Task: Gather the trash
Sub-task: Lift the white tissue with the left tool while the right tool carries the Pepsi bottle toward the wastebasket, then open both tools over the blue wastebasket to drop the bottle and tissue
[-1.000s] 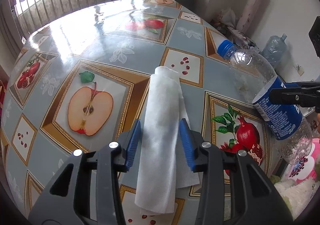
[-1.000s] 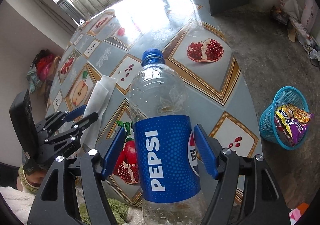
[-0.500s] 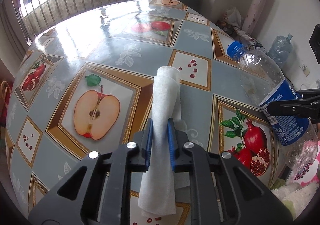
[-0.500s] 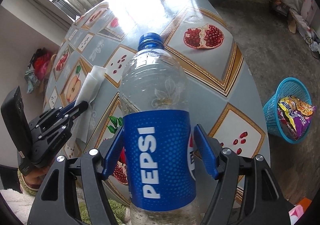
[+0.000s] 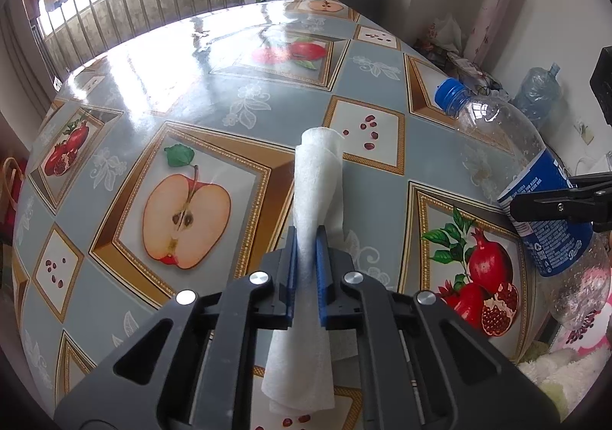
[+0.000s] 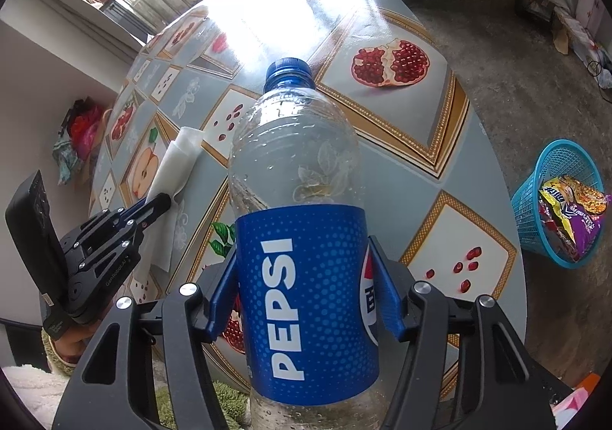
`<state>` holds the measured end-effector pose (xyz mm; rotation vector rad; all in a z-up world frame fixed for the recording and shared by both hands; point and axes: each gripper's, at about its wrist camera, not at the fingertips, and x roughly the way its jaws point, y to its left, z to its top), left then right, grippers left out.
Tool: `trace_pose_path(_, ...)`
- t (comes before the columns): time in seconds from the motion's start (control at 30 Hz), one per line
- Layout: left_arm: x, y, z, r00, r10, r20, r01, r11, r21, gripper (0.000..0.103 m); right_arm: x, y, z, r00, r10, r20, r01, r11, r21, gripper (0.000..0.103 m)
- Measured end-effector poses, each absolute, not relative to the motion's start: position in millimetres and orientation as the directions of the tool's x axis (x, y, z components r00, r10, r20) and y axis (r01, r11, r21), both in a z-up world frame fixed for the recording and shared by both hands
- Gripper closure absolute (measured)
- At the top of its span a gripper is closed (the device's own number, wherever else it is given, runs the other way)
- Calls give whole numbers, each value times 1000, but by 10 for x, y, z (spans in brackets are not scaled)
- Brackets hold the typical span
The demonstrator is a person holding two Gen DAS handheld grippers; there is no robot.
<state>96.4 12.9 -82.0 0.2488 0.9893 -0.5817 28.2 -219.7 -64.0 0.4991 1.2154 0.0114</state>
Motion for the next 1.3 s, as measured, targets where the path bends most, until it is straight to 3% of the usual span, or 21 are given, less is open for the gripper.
trace_pose_path(0.33,1001,133,-619,420,-410,-810,589,802,-100,101,164,-2446,-434,461,286,-840,288,847,447,43)
trace_pose_path(0.53,1159,-216,-116,389,-563,-729,695,699,-169,101,-284,-3120,4,606,129,-785,423,784,455,43)
trace_pose_path(0.73,1287,-1184,257,216,-698,-683,821,508,-259,101,-1096,-3996,120,690,-61,-722,611,584,534,43)
trace_pose_path(0.93,1259,-2602,-60,-69,-654,-753,844,364,-393,101,-1592,-4716,-393,710,-63,-701,680,319,660,43)
trace_pose_path(1.23,1056,-4386,-945,-206,-454,-867,850,355,-388,101,-1534,-5585,-1570,697,70,-714,714,24,699,42)
trace_pose_path(1.27,1051,-4557,-1004,-191,-452,-872,855,360,-374,99,-1504,-5742,-1696,702,73,-709,710,6,704,42)
trace_pose_path(1.3,1037,-4747,-1101,-173,-440,-881,859,370,-353,86,-1472,-5860,-1817,706,80,-704,706,-6,708,40)
